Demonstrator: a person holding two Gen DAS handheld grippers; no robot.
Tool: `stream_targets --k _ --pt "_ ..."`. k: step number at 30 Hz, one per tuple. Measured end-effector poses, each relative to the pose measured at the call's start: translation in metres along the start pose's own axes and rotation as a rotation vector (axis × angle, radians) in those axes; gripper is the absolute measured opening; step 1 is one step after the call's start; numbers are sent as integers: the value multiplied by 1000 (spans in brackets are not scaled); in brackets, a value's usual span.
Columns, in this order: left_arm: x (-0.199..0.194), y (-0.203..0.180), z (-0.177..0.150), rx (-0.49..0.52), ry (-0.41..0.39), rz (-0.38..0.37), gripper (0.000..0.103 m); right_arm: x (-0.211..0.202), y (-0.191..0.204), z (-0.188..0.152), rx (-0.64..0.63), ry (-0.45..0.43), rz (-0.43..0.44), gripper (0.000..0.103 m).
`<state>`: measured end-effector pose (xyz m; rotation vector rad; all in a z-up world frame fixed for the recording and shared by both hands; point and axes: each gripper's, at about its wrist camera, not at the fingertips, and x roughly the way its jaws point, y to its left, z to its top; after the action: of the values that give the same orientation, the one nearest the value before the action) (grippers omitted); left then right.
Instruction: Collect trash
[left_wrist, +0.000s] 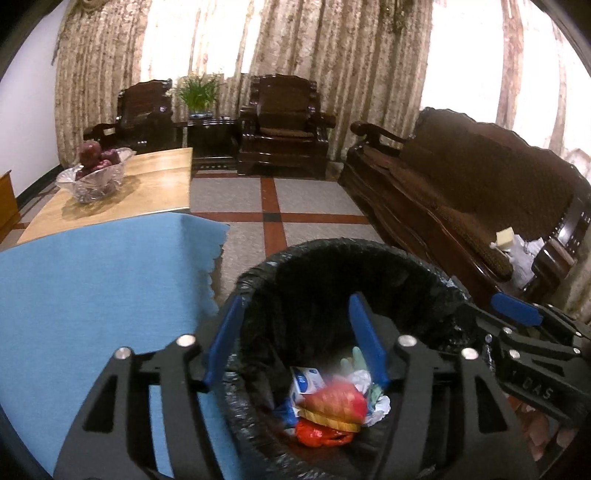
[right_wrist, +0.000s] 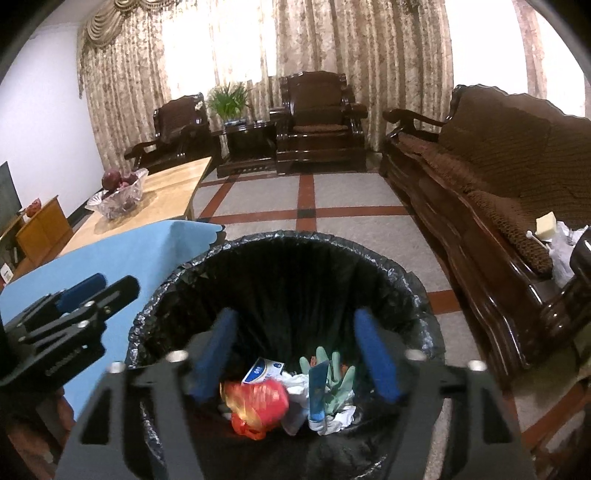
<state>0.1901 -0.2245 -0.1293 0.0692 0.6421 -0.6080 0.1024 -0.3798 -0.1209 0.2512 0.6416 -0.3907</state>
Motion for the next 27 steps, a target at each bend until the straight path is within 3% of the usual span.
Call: stream_targets --k 2,7,13,27 --pt "-7 8 0 -4 -5 21 68 -2 3 1 2 -6 4 88" --pt "-27 31 0 -11 -25 98 82 -6 17 2 -24 -21 4 97" --pt "-58 62 1 -30 -55 182 91 -11 43 6 -64 -27 39 97" --pt "-115 91 -1 -62 -84 261 96 -44 98 18 -143 -62 138 97"
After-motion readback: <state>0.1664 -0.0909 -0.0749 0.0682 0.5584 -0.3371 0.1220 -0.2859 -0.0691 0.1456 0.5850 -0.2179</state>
